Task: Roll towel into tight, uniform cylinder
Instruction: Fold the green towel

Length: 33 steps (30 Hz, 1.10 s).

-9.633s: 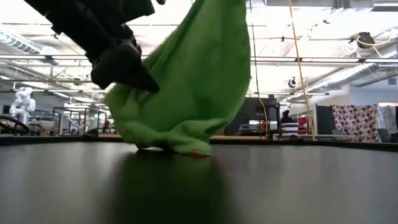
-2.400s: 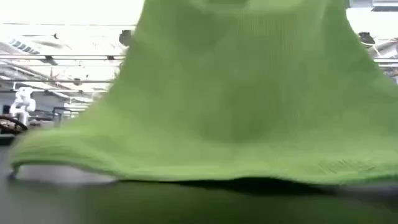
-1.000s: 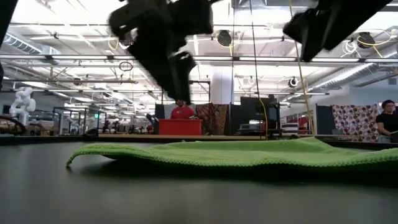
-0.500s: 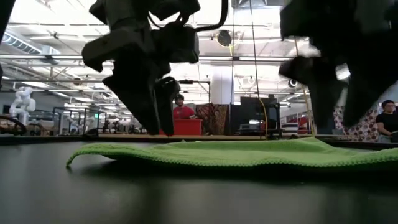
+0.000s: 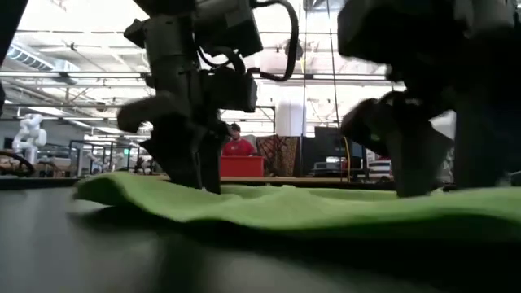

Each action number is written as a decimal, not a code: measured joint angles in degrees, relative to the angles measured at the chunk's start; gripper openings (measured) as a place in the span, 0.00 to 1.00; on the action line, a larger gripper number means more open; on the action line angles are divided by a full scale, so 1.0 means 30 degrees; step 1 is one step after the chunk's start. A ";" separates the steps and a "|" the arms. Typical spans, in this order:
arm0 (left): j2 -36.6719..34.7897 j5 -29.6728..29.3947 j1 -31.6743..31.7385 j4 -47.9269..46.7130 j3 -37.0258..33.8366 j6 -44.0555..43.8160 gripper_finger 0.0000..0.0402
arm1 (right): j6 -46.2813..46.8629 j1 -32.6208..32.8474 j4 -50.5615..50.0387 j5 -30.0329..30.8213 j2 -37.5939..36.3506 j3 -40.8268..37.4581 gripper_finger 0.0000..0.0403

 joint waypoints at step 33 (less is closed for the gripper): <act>-0.0709 -0.0393 -0.4543 0.1477 0.3926 0.2002 0.72 | -0.2001 -0.0963 -1.0525 0.5643 -0.3429 -0.1749 0.39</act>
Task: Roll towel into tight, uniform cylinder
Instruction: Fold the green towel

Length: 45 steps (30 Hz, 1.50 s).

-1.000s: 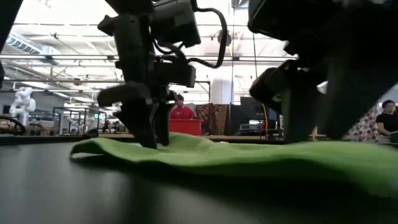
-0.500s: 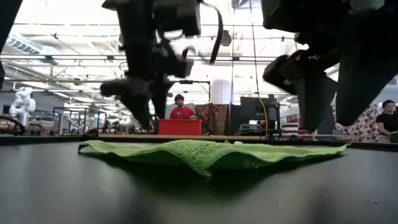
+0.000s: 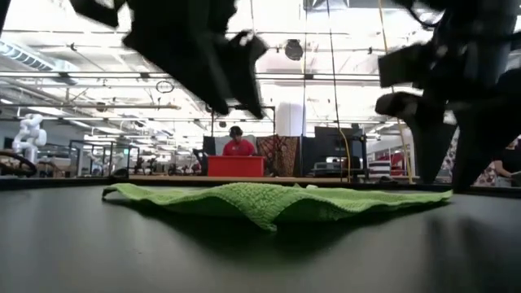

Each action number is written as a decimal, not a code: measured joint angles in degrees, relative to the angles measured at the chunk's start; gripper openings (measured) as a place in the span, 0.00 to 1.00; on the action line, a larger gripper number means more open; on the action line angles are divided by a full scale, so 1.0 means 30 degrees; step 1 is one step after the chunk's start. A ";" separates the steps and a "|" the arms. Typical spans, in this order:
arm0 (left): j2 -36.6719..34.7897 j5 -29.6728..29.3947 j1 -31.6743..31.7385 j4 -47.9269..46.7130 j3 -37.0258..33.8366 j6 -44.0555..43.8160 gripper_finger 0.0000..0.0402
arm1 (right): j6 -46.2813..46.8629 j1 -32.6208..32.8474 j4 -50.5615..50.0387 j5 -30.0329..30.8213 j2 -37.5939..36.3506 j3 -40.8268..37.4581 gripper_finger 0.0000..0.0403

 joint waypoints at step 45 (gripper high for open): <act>0.1411 -0.5775 -0.3869 0.0486 0.0000 -0.4603 0.01 | 0.0017 -0.0779 -0.0629 -0.3094 -0.3088 0.2450 0.00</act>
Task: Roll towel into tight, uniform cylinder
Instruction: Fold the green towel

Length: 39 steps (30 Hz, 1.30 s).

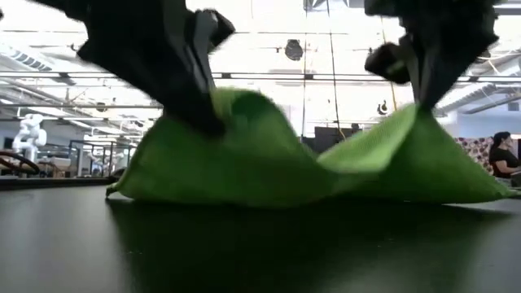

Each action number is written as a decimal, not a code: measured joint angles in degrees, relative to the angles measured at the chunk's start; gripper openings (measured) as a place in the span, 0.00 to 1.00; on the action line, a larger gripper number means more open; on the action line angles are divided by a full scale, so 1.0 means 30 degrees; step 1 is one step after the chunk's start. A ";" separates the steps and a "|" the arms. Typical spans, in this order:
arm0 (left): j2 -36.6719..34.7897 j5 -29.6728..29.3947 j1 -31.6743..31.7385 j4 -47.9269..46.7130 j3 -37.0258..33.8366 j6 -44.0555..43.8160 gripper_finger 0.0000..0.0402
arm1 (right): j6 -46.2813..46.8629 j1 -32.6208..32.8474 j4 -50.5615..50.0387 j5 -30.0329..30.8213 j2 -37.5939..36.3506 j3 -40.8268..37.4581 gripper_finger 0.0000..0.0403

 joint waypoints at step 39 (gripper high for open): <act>-0.2792 -0.5820 -0.4032 -0.5759 -0.2441 -1.1593 0.01 | -0.0963 0.2913 -0.1228 0.1745 0.6060 0.0440 0.30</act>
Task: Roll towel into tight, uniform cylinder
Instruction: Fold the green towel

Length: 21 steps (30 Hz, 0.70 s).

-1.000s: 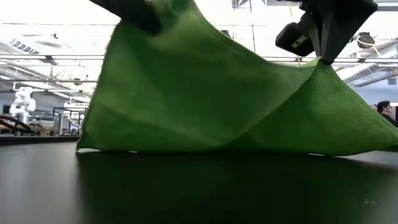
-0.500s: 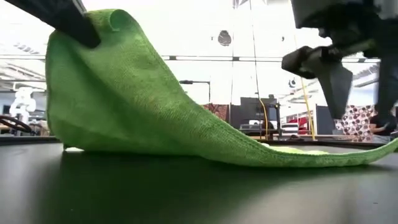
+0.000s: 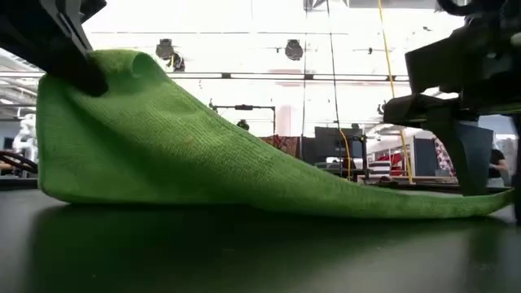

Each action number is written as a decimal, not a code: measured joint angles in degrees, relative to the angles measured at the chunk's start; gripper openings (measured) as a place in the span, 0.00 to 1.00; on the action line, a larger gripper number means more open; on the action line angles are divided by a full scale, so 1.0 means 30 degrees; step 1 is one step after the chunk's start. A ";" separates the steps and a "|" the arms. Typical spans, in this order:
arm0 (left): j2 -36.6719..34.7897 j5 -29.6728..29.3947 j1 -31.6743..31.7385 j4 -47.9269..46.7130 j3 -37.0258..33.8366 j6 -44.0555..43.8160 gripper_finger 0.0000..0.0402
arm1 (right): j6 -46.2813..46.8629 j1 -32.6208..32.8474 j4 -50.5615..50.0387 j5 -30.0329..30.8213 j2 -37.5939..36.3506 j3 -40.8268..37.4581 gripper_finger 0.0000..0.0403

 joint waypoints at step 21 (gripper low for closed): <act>0.0000 0.0848 -0.1366 -0.0876 0.0000 -0.3906 0.01 | 0.1673 -0.0077 -0.2243 -0.1130 -0.4903 0.0795 0.00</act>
